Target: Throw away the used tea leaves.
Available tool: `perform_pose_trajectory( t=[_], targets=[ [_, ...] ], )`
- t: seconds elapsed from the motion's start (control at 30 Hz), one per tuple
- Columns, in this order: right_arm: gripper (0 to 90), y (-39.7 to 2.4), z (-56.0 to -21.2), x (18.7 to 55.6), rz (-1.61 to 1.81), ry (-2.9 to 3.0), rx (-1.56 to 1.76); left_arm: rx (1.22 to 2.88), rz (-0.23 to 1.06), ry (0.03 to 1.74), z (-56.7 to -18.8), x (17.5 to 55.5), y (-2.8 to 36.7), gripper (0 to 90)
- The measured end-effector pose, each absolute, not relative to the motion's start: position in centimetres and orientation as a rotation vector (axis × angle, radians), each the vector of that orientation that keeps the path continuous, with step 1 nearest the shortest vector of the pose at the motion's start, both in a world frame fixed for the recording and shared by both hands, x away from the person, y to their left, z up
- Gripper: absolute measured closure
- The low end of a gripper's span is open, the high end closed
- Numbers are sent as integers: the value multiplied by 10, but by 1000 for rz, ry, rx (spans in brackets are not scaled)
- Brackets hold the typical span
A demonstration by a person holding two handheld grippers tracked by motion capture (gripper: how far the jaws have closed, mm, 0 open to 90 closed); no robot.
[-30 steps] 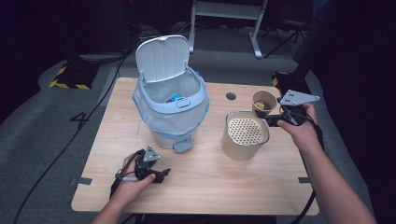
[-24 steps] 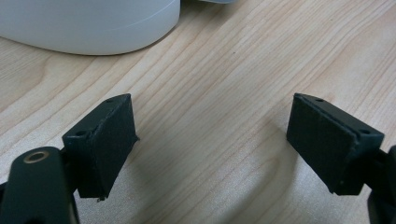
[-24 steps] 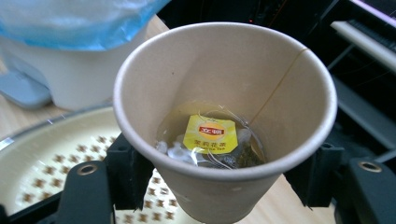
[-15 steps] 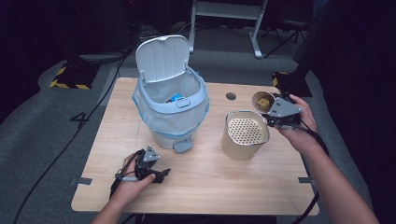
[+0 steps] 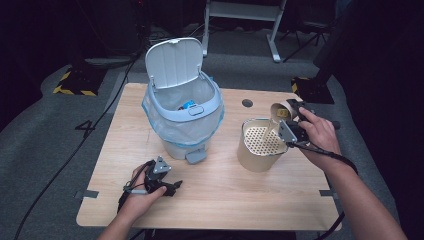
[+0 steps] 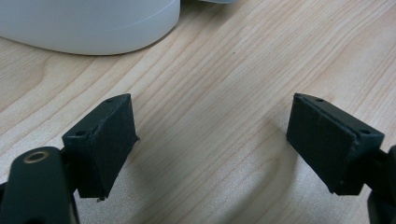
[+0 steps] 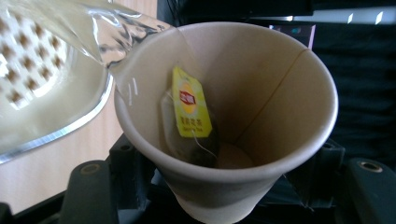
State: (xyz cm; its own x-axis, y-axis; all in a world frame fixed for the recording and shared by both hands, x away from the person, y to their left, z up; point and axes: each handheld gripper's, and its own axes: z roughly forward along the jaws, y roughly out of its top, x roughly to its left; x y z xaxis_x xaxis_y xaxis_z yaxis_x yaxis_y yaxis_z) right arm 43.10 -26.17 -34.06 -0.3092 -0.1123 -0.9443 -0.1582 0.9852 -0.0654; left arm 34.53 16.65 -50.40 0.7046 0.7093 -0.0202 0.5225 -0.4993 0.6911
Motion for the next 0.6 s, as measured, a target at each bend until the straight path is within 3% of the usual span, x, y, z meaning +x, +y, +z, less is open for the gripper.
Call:
perform_pose_trajectory(
  t=[0.6],
  targets=[
    [329,-248,-350,415,-430,1470,-553,2218,349,934,-504,345,166,160]
  ],
)
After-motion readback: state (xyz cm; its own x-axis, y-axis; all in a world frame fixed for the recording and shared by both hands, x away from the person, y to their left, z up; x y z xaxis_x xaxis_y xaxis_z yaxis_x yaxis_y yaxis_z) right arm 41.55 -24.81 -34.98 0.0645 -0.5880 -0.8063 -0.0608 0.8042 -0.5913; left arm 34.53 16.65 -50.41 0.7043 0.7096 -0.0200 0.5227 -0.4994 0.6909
